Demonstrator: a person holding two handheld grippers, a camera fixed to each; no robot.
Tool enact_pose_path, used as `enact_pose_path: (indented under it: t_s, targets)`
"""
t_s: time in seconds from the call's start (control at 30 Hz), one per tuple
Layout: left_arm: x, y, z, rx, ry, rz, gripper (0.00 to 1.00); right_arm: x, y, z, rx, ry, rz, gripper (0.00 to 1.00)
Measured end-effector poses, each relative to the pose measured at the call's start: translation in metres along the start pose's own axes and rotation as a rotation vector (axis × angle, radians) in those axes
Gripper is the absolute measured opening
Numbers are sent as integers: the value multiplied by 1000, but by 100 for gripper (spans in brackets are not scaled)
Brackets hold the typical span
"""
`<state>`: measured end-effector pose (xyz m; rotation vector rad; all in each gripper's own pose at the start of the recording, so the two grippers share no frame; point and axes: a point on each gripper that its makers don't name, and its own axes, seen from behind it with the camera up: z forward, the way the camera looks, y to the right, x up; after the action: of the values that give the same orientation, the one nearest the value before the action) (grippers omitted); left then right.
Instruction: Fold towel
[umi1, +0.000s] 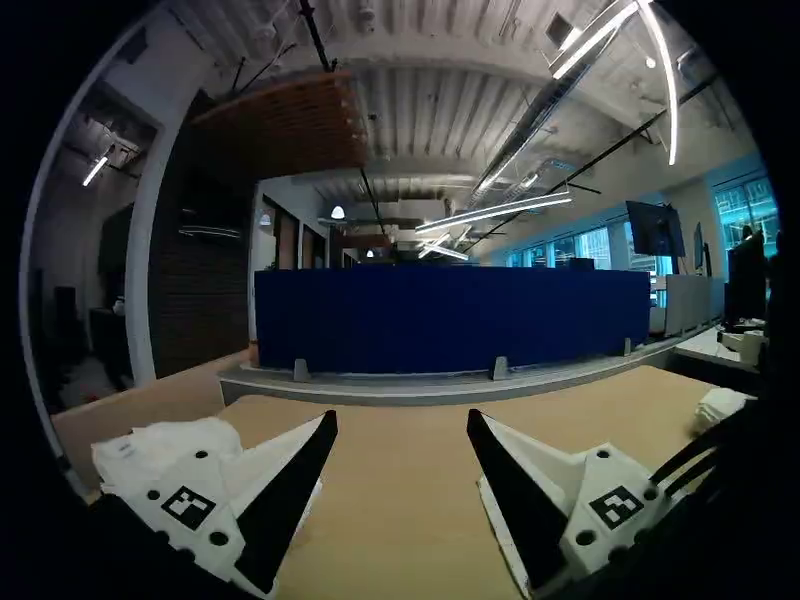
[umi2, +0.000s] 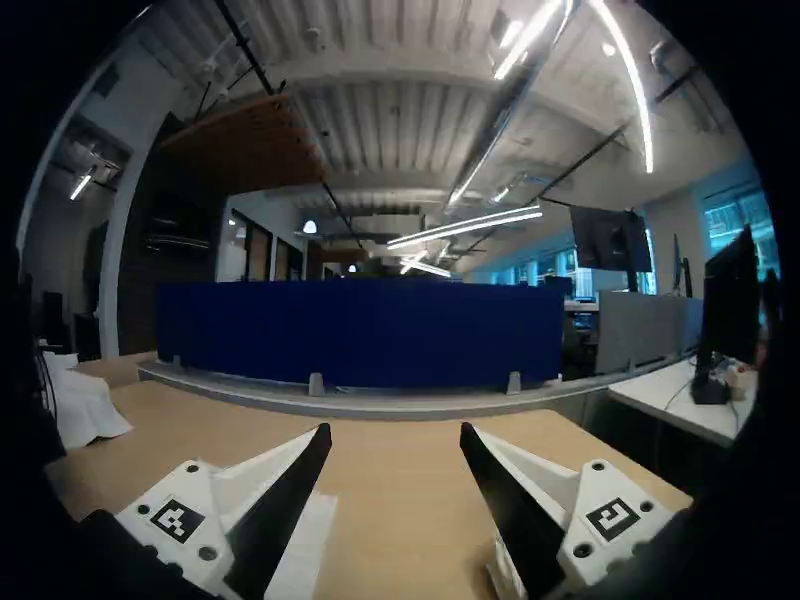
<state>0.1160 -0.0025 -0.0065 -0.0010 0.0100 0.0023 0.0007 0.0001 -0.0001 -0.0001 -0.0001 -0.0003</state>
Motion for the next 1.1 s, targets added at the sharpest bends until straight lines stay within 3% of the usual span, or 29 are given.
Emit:
enact_pose_path:
  t_s: [0.33, 0.6, 0.8, 1.1]
  targets:
    - [55, 7, -14, -13, -65, 4, 97, 61, 2, -11, -5, -5, -17, 100]
    - [76, 13, -22, -51, -100, 13, 97, 77, -3, -14, 27, -34, -32, 100]
    - [80, 32, -23, -141, -140, 29, 97, 71, -30, -15, 141, -97, -74, 100]
    - [55, 83, -33, -371, -267, 76, 97, 43, -78, -26, 367, -270, -185, 100]
